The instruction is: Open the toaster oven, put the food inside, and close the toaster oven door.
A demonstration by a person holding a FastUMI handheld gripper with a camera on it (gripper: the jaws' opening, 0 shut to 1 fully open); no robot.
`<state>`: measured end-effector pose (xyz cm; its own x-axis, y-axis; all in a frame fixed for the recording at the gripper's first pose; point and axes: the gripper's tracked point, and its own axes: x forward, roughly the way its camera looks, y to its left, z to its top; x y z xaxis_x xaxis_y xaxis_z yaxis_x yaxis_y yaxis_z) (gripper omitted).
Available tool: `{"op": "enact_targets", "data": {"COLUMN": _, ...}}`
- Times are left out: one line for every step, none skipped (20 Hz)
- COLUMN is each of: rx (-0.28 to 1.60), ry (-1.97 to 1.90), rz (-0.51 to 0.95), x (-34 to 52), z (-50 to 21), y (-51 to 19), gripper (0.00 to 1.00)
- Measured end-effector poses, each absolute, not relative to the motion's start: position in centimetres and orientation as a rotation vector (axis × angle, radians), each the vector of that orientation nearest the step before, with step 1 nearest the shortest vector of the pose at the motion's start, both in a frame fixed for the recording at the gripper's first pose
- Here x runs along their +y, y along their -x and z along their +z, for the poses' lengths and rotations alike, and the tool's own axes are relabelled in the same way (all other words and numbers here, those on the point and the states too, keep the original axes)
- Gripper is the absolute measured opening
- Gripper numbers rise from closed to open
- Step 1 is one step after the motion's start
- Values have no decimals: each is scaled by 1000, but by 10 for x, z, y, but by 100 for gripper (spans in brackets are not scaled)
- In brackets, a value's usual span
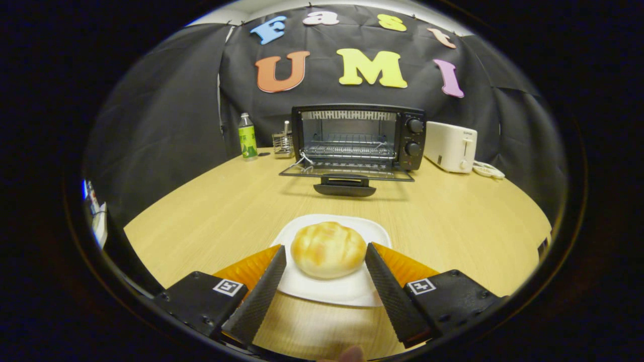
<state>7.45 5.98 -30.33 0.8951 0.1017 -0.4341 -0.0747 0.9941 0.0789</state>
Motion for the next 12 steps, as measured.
{"op": "enact_targets", "data": {"rx": 462, "ry": -67, "rz": 88, "x": 60, "z": -306, "y": -74, "gripper": 100}}
{"op": "enact_targets", "data": {"rx": 472, "ry": -72, "rz": 85, "x": 60, "z": -308, "y": -75, "gripper": 100}}
{"op": "enact_targets", "data": {"rx": 475, "ry": -79, "rz": 79, "x": 59, "z": -310, "y": -75, "gripper": 100}}
{"op": "enact_targets", "data": {"rx": 481, "ry": -89, "rz": 72, "x": 58, "z": -311, "y": -75, "gripper": 100}}
{"op": "enact_targets", "data": {"rx": 483, "ry": -103, "rz": 63, "x": 58, "z": -311, "y": -75, "gripper": 100}}
{"op": "enact_targets", "data": {"rx": 483, "ry": -114, "rz": 54, "x": 57, "z": -311, "y": -75, "gripper": 100}}
{"op": "enact_targets", "data": {"rx": 484, "ry": -117, "rz": 47, "x": 58, "z": -311, "y": -75, "gripper": 98}}
{"op": "enact_targets", "data": {"rx": 478, "ry": -127, "rz": 40, "x": 59, "z": -309, "y": -76, "gripper": 93}}
{"op": "enact_targets", "data": {"rx": 474, "ry": -140, "rz": 32, "x": 58, "z": -309, "y": -77, "gripper": 88}}
{"op": "enact_targets", "data": {"rx": 470, "ry": -161, "rz": 27, "x": 57, "z": -308, "y": -80, "gripper": 84}}
{"op": "enact_targets", "data": {"rx": 468, "ry": -181, "rz": 22, "x": 57, "z": -308, "y": -78, "gripper": 78}}
{"op": "enact_targets", "data": {"rx": 463, "ry": -205, "rz": 17, "x": 55, "z": -304, "y": -77, "gripper": 73}}
